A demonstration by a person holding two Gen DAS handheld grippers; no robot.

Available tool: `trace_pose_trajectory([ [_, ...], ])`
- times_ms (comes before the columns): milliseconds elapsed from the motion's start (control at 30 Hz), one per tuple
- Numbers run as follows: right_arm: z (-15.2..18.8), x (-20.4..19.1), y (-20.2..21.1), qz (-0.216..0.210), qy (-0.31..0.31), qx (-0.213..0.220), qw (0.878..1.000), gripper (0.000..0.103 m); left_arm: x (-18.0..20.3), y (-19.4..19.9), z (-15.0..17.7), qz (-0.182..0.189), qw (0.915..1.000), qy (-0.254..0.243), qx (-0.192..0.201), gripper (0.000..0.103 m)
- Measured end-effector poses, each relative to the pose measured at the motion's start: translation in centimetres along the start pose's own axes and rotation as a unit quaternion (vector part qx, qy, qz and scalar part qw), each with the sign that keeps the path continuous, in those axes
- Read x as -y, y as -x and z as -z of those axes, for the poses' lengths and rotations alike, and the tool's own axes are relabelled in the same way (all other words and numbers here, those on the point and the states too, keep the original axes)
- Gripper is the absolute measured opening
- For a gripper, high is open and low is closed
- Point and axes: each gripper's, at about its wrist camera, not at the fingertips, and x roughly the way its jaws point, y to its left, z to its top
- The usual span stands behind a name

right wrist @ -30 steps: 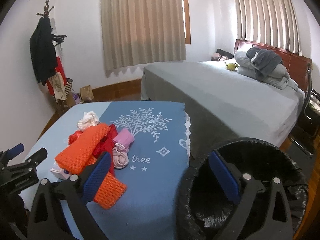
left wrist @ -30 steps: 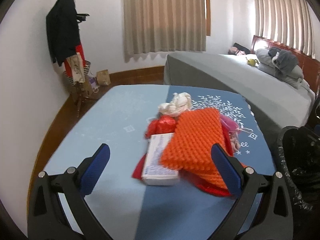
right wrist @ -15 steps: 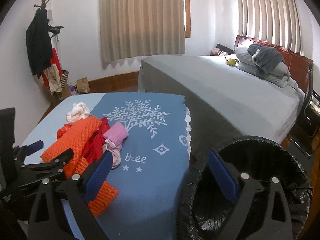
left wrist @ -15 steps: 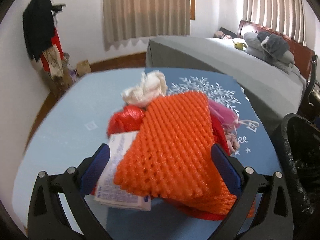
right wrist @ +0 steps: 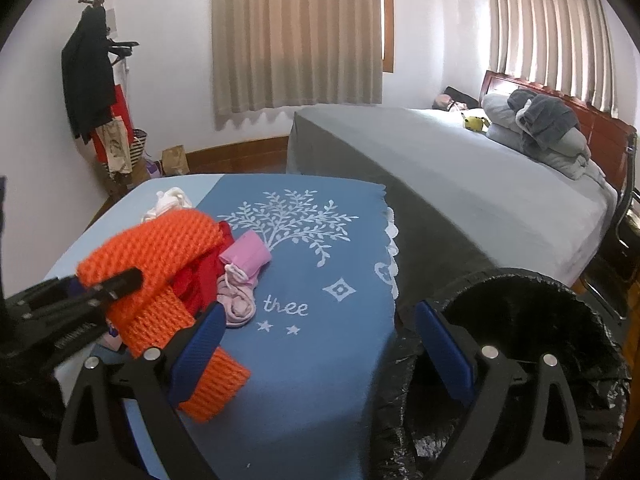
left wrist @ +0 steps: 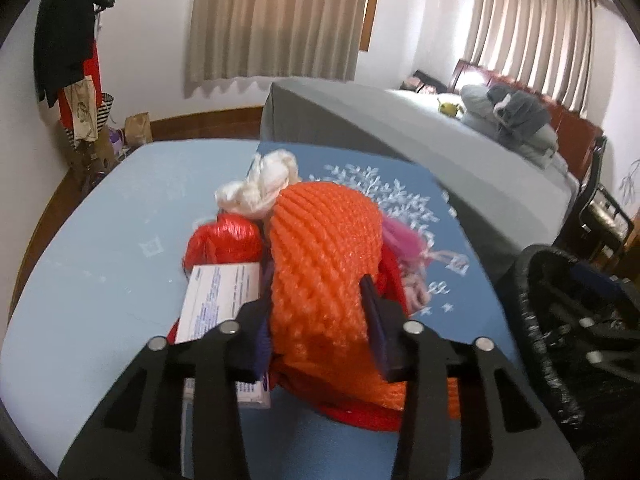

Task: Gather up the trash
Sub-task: 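Grasp a second orange foam mesh sleeve with the right tool while the left tool holds its sleeve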

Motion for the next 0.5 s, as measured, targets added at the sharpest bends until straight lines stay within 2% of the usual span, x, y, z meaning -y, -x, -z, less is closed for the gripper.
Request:
trace_pose_trajectory([
  [133,0.1,-0.3,0.1,-0.006,0.000,0.002,1.000,0.093,-0.6,1.5,-0.2,-0.001,0.9998,0.018,0.012,0.037],
  [267,0.5,-0.9,-0.2,-0.018,-0.003,-0.003,1.000,0.093,-1.6,2.6,0.0,-0.018,0.9994,0.026,0.015,0.038],
  [367,1.0,-1.8,-0.5,-0.026,0.003,-0.010,1.000,0.093,-2.5,2.8,0.5,-0.034,0.9989,0.033,0.005,0.042],
  [500,1.7,-3.2,-1.2,-0.047,0.011,-0.023,0.999,0.090,-4.2,2.9,1.7,-0.050,0.9980,0.038,-0.009,0.037],
])
